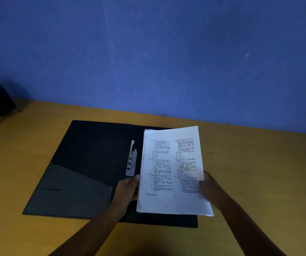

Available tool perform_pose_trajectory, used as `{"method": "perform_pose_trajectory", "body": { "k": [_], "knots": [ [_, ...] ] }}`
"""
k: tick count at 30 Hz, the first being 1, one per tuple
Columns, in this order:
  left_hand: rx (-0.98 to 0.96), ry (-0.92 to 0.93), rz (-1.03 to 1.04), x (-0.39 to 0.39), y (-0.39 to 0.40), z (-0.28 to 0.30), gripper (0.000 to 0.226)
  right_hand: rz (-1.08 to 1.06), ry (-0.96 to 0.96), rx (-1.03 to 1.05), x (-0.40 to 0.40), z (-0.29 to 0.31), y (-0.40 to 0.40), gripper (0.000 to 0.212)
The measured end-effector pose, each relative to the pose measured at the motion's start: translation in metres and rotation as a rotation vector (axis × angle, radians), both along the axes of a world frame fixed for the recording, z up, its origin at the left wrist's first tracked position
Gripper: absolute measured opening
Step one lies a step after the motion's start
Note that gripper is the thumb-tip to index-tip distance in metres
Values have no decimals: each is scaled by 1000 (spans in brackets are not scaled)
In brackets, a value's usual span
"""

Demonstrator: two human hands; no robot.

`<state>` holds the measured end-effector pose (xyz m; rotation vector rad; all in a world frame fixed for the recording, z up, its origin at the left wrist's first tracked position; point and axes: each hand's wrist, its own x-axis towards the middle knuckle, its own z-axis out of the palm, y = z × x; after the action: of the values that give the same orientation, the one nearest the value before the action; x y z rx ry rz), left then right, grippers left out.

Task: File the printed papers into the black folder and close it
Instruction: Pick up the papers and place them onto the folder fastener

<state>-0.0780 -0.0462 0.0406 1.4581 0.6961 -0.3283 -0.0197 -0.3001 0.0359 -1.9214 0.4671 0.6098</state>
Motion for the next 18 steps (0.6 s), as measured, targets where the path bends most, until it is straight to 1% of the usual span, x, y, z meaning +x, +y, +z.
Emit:
{"method": "perform_pose_trajectory", "body": {
  "k": [3,9,13,18],
  "knots": [
    [142,20,-4,2,0,-7,20,33,-12,-54,-4,-1,7,43],
    [294,18,-37,5,6,-11,17,22,-57,-110,-4,-7,20,47],
    [350,26,-21,5,10,-11,17,18,-69,-89,-3,-8,29,49],
    [416,-25,-40,7,10,-9,19,-11,-77,-79,-5,-12,28,49]
  ]
}}
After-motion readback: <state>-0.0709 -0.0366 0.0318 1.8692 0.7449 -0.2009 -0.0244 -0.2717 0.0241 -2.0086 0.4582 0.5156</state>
